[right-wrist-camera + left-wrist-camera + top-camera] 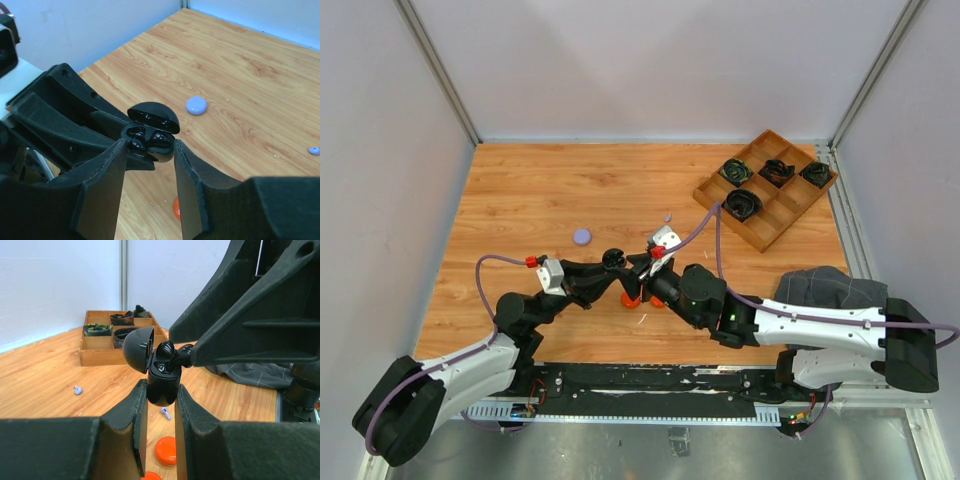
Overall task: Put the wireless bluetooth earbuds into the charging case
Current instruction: Place the earbud in the charging case.
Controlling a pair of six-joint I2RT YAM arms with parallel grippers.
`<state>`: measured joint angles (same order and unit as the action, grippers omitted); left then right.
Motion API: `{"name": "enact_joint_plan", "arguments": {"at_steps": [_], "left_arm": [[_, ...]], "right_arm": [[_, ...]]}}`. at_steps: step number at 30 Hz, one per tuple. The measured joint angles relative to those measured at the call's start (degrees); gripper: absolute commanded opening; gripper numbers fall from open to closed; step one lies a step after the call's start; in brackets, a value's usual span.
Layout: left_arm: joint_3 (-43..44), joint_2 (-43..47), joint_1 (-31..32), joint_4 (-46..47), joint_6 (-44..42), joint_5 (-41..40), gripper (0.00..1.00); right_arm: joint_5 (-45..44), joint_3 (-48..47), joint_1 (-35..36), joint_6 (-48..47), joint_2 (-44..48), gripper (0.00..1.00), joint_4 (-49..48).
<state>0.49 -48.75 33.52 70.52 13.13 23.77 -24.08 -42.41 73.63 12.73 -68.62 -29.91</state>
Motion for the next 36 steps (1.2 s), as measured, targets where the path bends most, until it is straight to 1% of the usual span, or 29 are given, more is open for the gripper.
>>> {"name": "enact_joint_plan", "arguments": {"at_steps": [6, 15, 19, 26, 36], "left_arm": [[0.0, -1.0, 0.0, 1.0, 0.0, 0.0, 0.00], [0.0, -1.8, 0.0, 1.2, 0.0, 0.6, 0.00], [0.0, -2.1, 0.0, 1.2, 0.0, 0.8, 0.00], [0.0, -2.2, 0.0, 1.3, 0.0, 1.0, 0.00], [0.0, -3.0, 0.0, 1.3, 0.0, 1.4, 0.00]], "right_arm": [[4.6, -3.7, 0.0, -1.0, 1.9, 0.51, 5.4], [9.6, -8.2, -0.3, 0.3, 4.0, 0.53, 15.5], [11.1, -10.4, -2.0, 2.2, 3.8, 0.53, 19.7], [13.2, -10.7, -5.5, 5.7, 1.9, 0.53, 23.7], [16.2, -11.8, -5.9, 7.3, -0.3, 0.52, 26.0]]}}
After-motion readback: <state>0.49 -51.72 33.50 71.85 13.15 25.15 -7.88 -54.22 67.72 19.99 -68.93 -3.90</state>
